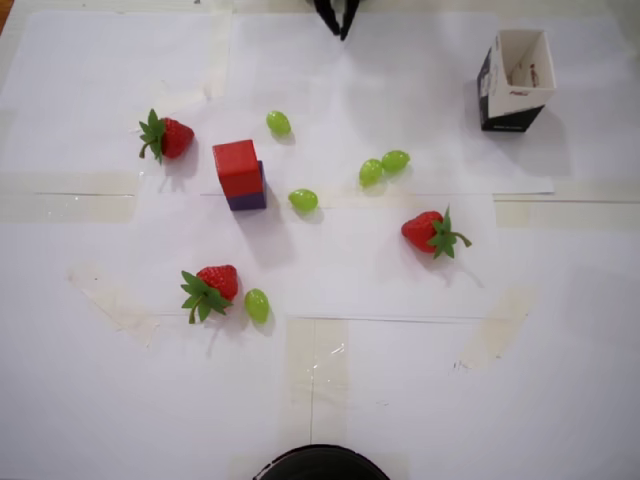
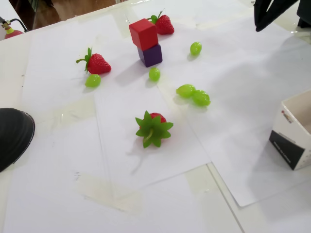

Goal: Put the red cube on top of the purple cube

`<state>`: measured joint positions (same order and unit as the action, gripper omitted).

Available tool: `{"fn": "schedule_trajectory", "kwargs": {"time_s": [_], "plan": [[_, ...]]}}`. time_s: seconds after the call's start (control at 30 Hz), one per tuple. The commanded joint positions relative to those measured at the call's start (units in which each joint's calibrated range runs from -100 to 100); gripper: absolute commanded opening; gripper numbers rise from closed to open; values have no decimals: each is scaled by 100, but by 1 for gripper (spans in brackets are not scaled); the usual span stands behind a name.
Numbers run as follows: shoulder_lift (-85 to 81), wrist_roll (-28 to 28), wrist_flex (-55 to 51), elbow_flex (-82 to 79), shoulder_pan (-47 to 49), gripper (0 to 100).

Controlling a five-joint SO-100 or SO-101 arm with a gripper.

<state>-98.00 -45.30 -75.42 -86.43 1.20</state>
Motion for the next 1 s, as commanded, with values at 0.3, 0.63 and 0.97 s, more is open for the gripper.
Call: {"fn": "schedule_trajectory", "kwargs": {"time_s": [0.3,0.63,0.97], "plan": [[41,0,246,252,-46,0],[41,-34,368,243,-39,0],[41,-29,425,352,35,0]]}}
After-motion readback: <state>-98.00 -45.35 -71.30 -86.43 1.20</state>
